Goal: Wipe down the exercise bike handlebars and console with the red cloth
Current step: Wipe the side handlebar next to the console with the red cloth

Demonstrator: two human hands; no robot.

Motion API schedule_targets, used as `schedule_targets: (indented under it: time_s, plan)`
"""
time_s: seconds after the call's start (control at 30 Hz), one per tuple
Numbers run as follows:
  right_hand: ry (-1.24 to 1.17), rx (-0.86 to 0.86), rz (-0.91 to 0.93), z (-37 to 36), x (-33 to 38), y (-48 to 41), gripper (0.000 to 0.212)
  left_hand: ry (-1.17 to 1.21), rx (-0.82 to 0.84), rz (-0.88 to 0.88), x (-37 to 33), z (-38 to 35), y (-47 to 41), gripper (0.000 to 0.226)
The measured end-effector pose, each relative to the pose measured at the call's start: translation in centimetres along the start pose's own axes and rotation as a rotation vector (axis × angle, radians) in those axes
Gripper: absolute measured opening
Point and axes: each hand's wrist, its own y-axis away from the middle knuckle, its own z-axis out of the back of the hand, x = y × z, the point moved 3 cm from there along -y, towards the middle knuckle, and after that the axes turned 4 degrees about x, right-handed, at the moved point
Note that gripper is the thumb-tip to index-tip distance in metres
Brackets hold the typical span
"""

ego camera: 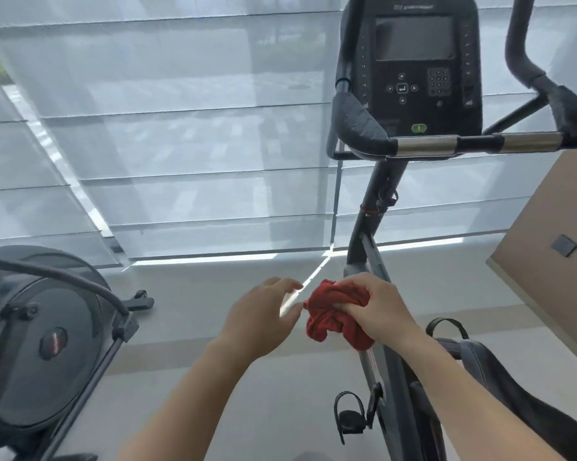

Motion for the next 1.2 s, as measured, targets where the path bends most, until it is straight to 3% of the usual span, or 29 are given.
schedule_targets:
  time_s: [0.27, 0.47, 0.63, 0.93, 1.1, 1.2]
  plan:
    - [-0.031, -0.033, 0.112, -2.3, 4.1, -5.2, 0.021, -0.047, -0.047, -0.024, 3.0, 4.3, -1.9, 0.034]
    - [-0.090, -0.147, 0.150, -0.3, 5.2, -9.4, 0.025, -0.033, -0.061, -0.141, 2.6, 6.0, -7.6, 0.030]
    - [-0.077, -0.320, 0.197, 5.8, 5.9, -11.7, 0.024, -0.039, -0.078, -0.333, -1.9, 7.4, -13.9, 0.033]
    - [0.305, -0.683, 0.394, 19.6, 7.0, -17.3, 0.020, -0.006, -0.190, -0.664, -10.8, 9.9, -24.8, 0.049]
    - [0.522, -0.441, 0.230, 18.2, 1.2, -20.7, 0.042, -0.175, -0.186, -0.710, -11.8, 8.5, -29.3, 0.046]
    - [0.499, -0.514, 0.184, 17.2, -0.6, -20.9, 0.046, -0.234, -0.193, -0.721, -11.4, 7.5, -31.2, 0.045]
